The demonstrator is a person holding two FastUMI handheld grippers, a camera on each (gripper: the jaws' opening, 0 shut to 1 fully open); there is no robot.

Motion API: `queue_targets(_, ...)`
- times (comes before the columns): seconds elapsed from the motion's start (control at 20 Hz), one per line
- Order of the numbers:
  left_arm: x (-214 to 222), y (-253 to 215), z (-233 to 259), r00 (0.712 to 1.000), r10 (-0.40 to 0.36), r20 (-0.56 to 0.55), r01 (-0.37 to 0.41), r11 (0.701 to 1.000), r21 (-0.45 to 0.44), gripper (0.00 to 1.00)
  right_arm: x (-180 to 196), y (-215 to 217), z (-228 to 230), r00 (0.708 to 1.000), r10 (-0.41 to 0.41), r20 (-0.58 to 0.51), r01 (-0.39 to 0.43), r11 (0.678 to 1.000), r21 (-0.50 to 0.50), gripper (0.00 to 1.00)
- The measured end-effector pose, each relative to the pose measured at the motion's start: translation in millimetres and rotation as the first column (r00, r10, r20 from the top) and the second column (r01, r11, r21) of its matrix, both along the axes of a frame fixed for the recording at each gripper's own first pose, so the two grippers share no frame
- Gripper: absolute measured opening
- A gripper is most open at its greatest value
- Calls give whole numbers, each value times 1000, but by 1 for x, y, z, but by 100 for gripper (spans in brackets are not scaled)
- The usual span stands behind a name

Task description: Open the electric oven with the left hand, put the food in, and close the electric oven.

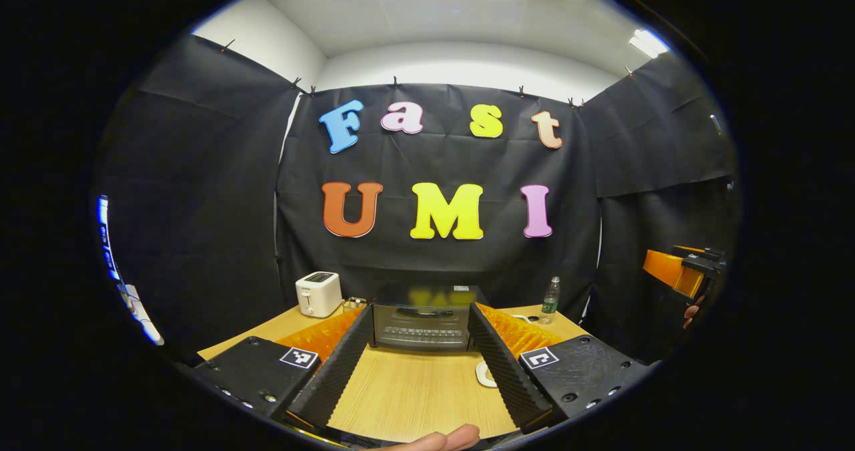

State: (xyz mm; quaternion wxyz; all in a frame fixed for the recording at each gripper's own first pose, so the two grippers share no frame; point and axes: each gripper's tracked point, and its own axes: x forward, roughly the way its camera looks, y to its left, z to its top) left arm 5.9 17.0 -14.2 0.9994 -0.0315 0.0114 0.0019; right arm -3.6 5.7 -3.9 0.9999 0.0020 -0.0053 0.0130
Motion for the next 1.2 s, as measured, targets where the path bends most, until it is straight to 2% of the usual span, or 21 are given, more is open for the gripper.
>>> queue_targets(0.25, 11, 3, -4, 1000, -24, 14, 24, 1000, 18, 93, 3, 3, -9, 1000, 3, 4, -3, 1000, -18, 100)
queue_targets(0.5, 51, -2, -10, 998, -63, 23, 62, 998, 4, 93, 17, 1, -27, 1000, 0, -27, 1, 1000, 2, 100)
queue_targets(0.75, 112, -14, -27, 993, -121, 2, 121, 993, 12, 93, 36, -3, -48, 998, 5, -57, -6, 1000, -6, 100)
queue_targets(0.85, 143, -18, -39, 992, -127, -21, 126, 992, -17, 93, 45, -3, -55, 998, 10, -68, -11, 1000, -13, 100)
queue_targets(1.05, 208, -26, -68, 984, -152, -93, 147, 987, -58, 93, 61, -5, -68, 996, 15, -84, -16, 1000, -18, 100)
queue_targets(1.2, 252, -25, -101, 973, -142, -181, 138, 990, -33, 93, 71, -13, -78, 996, 5, -92, -7, 1000, -21, 100)
